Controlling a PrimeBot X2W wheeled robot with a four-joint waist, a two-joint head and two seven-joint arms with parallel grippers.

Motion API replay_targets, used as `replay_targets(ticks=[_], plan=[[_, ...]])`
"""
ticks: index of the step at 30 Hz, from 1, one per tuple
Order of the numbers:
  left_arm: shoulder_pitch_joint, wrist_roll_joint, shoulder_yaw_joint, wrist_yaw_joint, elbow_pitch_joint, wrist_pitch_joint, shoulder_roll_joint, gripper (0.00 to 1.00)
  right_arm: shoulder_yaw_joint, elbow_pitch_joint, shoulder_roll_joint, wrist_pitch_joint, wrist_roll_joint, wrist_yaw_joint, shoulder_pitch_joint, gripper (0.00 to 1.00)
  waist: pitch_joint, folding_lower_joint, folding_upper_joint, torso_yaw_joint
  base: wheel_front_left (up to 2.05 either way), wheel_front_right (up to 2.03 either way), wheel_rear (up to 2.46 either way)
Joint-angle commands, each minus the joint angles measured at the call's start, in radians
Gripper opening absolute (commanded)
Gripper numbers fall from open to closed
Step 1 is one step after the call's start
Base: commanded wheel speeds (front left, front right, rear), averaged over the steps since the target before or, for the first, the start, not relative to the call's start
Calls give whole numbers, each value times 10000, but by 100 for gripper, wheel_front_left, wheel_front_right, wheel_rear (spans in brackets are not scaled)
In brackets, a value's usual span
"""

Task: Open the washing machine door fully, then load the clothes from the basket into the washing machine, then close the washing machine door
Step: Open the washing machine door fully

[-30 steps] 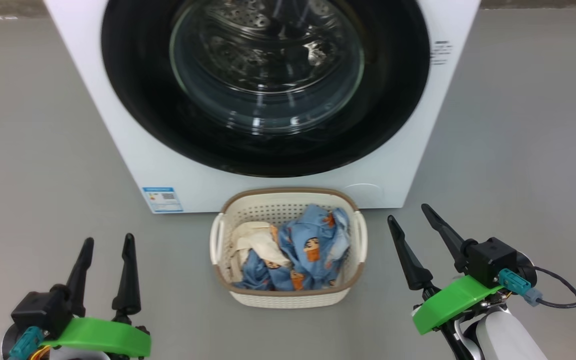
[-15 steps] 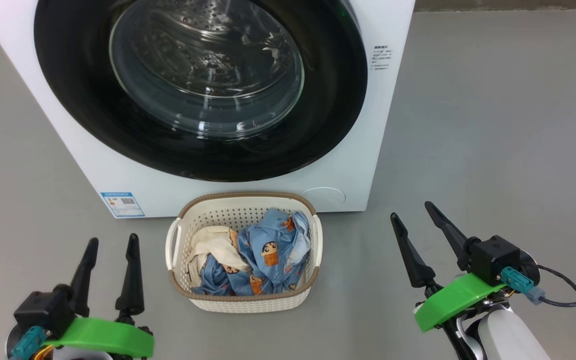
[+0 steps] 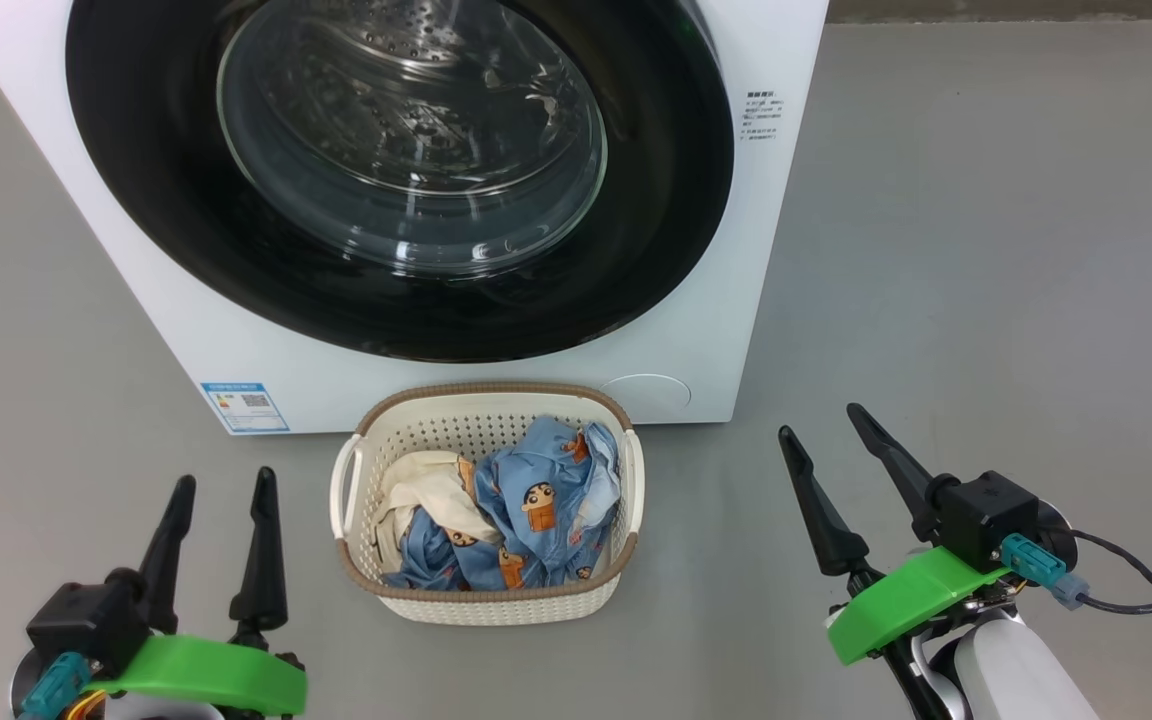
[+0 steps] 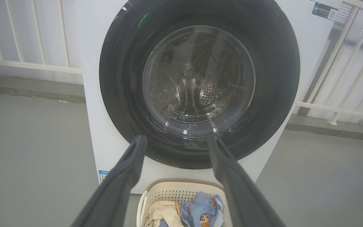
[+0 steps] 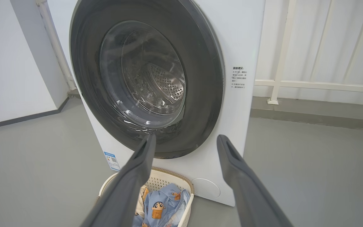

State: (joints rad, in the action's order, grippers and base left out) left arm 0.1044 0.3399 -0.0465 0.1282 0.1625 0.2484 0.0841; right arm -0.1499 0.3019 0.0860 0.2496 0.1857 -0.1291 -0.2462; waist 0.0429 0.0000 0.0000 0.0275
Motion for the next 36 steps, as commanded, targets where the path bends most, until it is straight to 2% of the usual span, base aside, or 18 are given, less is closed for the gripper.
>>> replay_targets(ticks=[1,24,36], plan=[[430,-41,348,25,-212,134,221,100,-217,-245,-61,122,-26,-16,-244,100,-5,0,0,0,0,0,0],[434,-127,270,25,-60,134,256,100,-159,-182,-5,122,-12,-16,-299,100,18,0,0,20,0,0,0],[549,-159,310,25,-83,134,221,100,280,-152,251,122,-2,-16,-810,100,245,0,0,183,0,0,0]])
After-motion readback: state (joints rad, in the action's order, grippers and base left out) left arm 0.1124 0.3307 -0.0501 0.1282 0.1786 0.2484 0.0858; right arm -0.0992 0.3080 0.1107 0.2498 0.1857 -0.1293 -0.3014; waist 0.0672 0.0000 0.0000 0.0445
